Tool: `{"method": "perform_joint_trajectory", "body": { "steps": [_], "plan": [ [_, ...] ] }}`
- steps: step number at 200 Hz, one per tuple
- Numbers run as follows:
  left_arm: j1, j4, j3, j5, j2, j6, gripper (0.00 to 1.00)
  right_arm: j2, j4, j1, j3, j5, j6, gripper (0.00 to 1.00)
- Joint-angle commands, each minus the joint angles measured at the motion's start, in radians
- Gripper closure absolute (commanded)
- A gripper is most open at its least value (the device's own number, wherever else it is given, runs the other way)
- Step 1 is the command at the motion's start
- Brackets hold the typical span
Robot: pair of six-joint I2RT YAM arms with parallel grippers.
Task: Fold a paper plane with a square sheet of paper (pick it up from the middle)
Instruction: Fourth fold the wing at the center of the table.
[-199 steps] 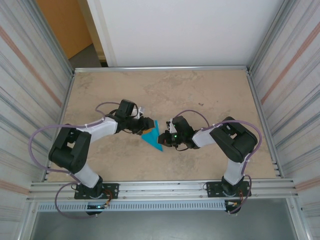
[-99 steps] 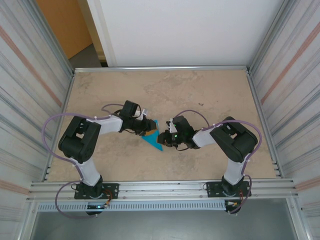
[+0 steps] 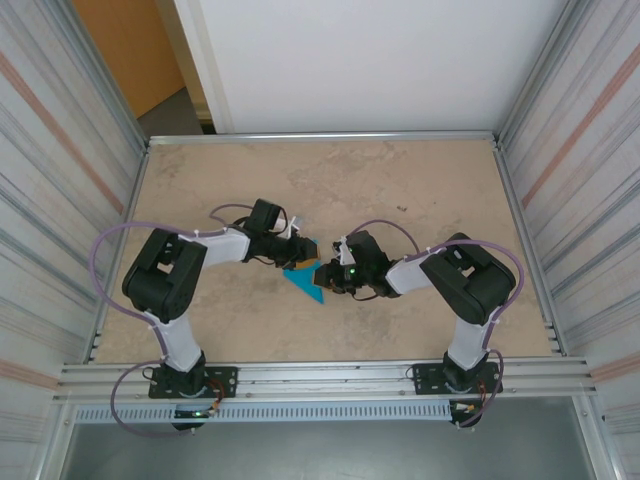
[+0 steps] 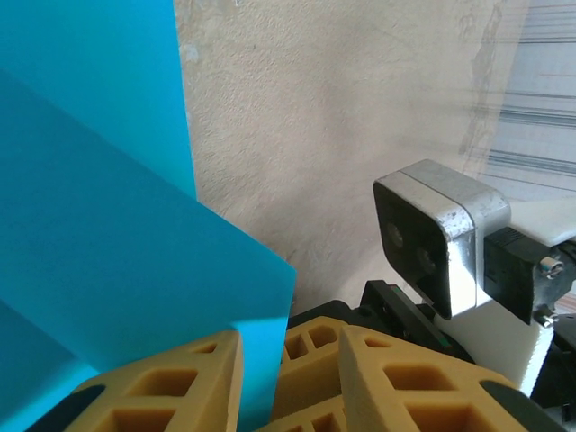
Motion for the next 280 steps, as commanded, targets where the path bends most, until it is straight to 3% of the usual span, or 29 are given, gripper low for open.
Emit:
{"method": "perform_joint_trajectory", "body": {
  "steps": [1,54,204,253,280],
  "plan": [
    [-0.004,-0.008,0.021,0.029,0.009,0.026,0.66,0.025,-0.085,-0.02,-0.031,0.041,0.016,0.83],
    [0.007,-0.01,0.025,0.007,-0.058,0.013,0.66,0.033,-0.086,-0.025,-0.038,0.04,0.026,0.9],
    [0.027,-0.031,0.024,-0.018,-0.041,0.034,0.69,0.05,-0.042,-0.037,-0.06,0.02,0.038,0.92],
    [0.061,-0.028,-0.085,-0.108,-0.14,0.025,0.69,0.049,-0.142,-0.039,-0.003,-0.028,-0.075,0.92],
    [0.069,-0.025,-0.121,-0.119,-0.162,0.017,0.72,0.057,-0.223,-0.06,0.038,-0.114,-0.189,0.93]
  ]
}}
